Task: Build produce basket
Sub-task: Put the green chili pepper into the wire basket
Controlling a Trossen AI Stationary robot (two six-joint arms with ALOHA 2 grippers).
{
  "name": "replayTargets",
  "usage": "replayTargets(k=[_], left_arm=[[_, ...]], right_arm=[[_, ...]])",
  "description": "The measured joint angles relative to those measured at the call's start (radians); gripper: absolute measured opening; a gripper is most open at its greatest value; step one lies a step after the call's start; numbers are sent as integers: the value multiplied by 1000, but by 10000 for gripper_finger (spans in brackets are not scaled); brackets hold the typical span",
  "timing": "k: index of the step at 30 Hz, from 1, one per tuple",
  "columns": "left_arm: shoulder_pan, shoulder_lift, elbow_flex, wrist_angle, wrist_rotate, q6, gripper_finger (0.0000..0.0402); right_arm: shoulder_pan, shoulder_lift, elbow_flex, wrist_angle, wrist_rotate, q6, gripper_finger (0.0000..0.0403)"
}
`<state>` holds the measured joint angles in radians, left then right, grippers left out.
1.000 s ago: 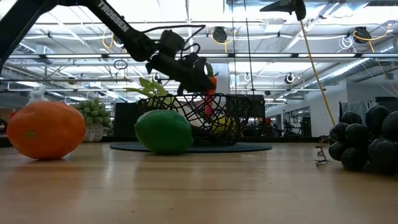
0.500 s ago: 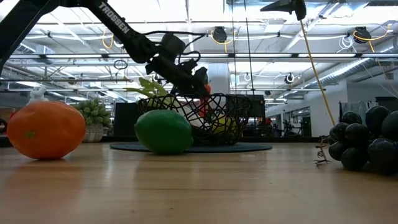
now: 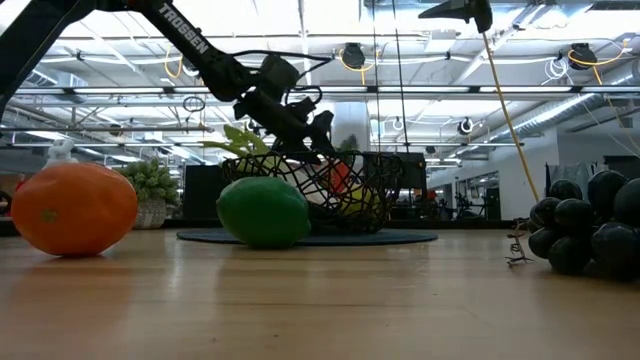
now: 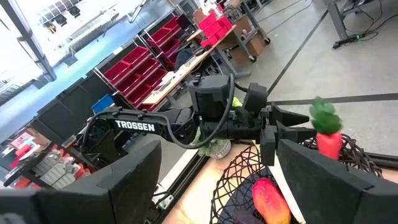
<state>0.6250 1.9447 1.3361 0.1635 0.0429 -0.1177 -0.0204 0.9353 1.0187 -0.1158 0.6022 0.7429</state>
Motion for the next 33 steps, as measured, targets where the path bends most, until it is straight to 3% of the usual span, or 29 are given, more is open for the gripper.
replayTargets(k=[6, 13, 21, 27, 33], left_arm=[[-3, -56, 41, -12, -2, 11, 265], [-29, -215, 63, -63, 2, -30, 242], [-95, -410, 63, -353, 24, -222, 196], [-221, -536, 63, -611, 73, -374, 152], [-450, -600, 63, -814, 36, -495, 106]], right_arm=[[0, 0, 0, 0, -11, -36, 313], [0, -6, 0, -4, -110, -182, 313], [0, -48, 0, -66, -244, -229, 313], [0, -71, 1, -146, -306, -186, 313], [0, -73, 0, -266, -320, -172, 313]])
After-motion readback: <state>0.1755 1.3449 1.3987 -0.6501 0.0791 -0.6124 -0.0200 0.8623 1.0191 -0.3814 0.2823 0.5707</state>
